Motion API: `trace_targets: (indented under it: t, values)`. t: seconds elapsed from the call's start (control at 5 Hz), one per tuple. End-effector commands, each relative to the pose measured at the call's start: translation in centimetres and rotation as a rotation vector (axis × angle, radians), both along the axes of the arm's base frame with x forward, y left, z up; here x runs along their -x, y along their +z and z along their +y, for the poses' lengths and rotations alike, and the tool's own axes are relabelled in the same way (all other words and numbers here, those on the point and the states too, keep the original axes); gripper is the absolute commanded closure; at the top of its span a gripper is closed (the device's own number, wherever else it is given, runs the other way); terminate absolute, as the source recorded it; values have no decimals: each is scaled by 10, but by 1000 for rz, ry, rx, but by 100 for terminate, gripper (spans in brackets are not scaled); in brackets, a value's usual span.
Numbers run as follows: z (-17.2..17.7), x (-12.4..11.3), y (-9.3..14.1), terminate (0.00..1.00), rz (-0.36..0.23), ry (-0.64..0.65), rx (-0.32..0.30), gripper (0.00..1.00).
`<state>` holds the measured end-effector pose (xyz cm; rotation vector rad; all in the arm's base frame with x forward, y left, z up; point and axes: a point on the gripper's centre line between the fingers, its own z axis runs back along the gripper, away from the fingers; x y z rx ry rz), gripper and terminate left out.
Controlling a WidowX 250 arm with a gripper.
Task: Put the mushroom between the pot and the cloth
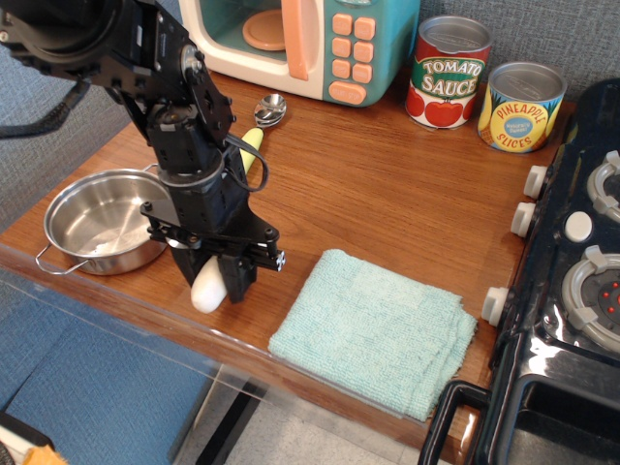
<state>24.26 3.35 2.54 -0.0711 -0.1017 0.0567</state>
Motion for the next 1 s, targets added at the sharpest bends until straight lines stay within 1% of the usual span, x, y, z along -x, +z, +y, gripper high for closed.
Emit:
trace_targets:
  t: [0.0, 0.2, 0.4, 0.6, 0.8]
  values:
    - [-9, -4, 59, 0, -111, 7, 24, 0]
    - [-16, -3, 88, 0, -151, -20, 29, 0]
    - [-19, -5, 89, 0, -118, -7, -50, 0]
    - [-19, -5, 89, 0, -118, -7, -50, 0]
    - [-19, -5, 89, 100, -118, -7, -50, 0]
